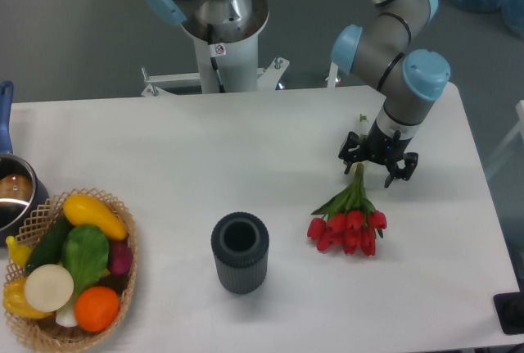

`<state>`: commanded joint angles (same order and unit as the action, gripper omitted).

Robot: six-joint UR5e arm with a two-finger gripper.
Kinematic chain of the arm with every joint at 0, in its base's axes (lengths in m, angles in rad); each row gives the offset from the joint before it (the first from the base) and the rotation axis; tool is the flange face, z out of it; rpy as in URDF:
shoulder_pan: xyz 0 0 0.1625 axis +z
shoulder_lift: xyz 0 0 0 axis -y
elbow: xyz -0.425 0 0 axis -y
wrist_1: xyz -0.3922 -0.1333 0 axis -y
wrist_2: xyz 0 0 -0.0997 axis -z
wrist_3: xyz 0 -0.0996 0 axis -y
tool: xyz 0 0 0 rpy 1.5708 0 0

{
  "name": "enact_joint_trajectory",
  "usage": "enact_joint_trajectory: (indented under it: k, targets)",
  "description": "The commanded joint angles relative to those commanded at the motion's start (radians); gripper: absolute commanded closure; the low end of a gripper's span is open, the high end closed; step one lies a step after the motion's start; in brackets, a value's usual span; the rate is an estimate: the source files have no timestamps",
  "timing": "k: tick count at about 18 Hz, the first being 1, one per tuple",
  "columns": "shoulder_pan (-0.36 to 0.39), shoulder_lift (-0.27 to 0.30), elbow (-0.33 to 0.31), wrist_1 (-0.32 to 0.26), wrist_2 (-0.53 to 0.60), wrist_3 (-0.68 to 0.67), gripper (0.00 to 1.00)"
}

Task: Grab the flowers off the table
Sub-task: 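Lower the gripper around the tulip stems and close it, then lift the gripped tulip bundle up off the table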

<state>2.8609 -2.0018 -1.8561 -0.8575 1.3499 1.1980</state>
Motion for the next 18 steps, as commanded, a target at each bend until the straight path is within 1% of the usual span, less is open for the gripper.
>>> enact_joint_trajectory:
  k: [6, 7, 8, 12, 14, 16, 17, 18]
  targets:
    - [-0.002, -0.002, 0.0, -0.002, 0.0, 0.005, 0.36]
    - [0.0, -0.002, -0.002, -0.002, 0.0, 0.006, 0.37]
    - [0.0, -0.002, -0.002, -0.002, 0.0, 0.009, 0.41]
    - [0.0, -0.002, -0.002, -0.002, 0.0, 0.018, 0.42]
    - [0.0, -0.002, -0.002, -0.003, 0.0, 0.02, 0.5]
    - [0.0, -0.002, -0.002, -0.003, 0.0, 0.02, 0.52]
    - [0.0, 0.0, -0.002, -0.005, 0.0, 0.018, 0.55]
    - [0.002, 0.0, -0.003, -0.005, 0.0, 0.018, 0.62]
